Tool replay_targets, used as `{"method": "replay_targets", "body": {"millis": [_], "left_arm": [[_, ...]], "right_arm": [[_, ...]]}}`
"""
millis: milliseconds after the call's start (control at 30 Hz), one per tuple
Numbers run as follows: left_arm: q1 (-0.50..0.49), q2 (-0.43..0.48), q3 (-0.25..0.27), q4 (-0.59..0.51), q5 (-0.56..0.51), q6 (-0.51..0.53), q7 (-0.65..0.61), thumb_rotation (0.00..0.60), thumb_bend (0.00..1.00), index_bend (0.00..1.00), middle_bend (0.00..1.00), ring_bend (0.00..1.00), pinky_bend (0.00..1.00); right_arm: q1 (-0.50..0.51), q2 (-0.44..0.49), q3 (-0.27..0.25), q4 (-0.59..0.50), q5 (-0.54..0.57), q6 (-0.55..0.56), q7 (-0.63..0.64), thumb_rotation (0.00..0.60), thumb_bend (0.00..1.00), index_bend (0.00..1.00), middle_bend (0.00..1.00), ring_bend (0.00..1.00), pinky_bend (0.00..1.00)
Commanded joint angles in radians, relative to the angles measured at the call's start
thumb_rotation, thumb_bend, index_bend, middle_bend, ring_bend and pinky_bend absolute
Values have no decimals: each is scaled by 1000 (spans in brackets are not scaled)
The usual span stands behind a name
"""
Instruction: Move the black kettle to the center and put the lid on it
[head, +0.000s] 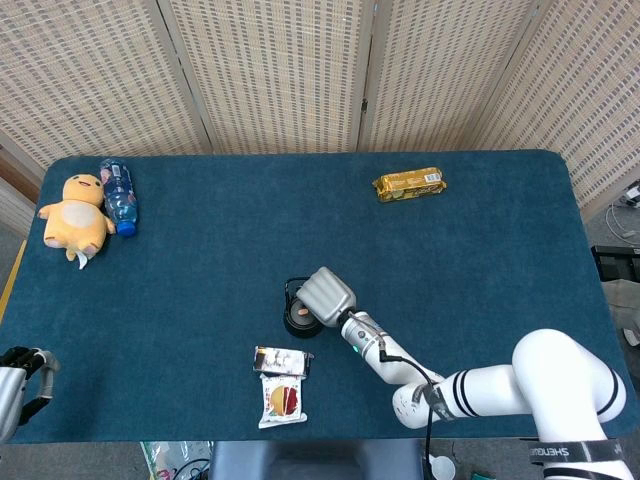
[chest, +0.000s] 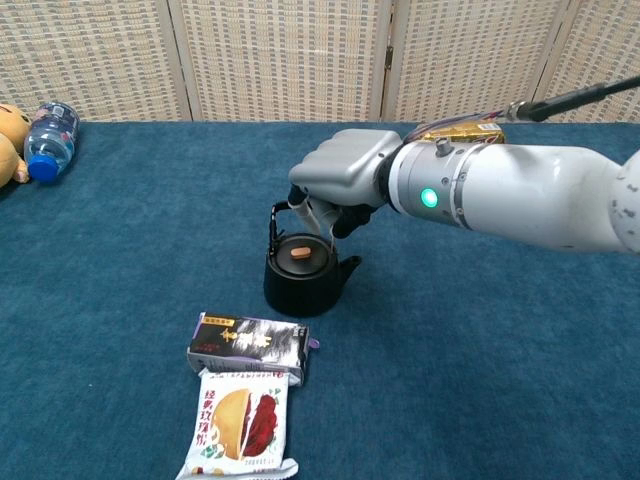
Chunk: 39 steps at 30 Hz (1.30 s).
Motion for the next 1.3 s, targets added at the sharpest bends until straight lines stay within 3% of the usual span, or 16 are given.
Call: {"method": "replay_targets", "body": {"millis": [33,167,333,433,533,633,767,867,1033,1300], "left_arm": [[0,0,0,0,-1,-1,2,600,558,576,579,422,584],[-1,-2,1,-1,1,-4,8,600,559,576,579,422,584],[-3,-5,2,-3,2,-8,18,600,559,576,579,422,584],[-6,-8,2,-6,0,-15,30,600,559,576,579,422,584],[-8,-10,2,-9,0,-19,39,600,559,576,579,422,584],[-10,-12,1,-11,-2,-22,47,600,558,576,579,422,584],[-14,-15,0,-14,-7,-32,57,600,558,576,579,422,584],[-18,-16,-1,-16,-11,-40,59,600,558,576,579,422,584],[-23,-18,-1,-17,-9,-45,58,600,559,576,579,422,585],[-33,-23,2,-4,14,-44,35,600,559,576,579,422,585]], "right_arm": [[-8,17,0,-27,-22,16,5,600,986,453,1000,1000,1000],[-28,56,-10,-86,-70,58,6,600,977,453,1000,983,1000],[-77,131,-37,-185,-144,136,10,600,875,453,937,836,994],[-121,189,-61,-240,-255,176,55,600,759,462,845,765,973],[-174,240,-85,-271,-380,215,134,600,739,496,799,733,945],[-218,284,-109,-300,-459,257,157,600,731,499,718,665,875],[-291,350,-145,-358,-547,331,147,600,611,499,585,561,745],[-349,390,-171,-387,-612,384,157,600,576,499,519,513,671],[-462,417,-195,-383,-685,496,163,600,552,499,502,472,587],[-628,481,-232,-345,-708,591,263,600,552,499,504,469,580]]}}
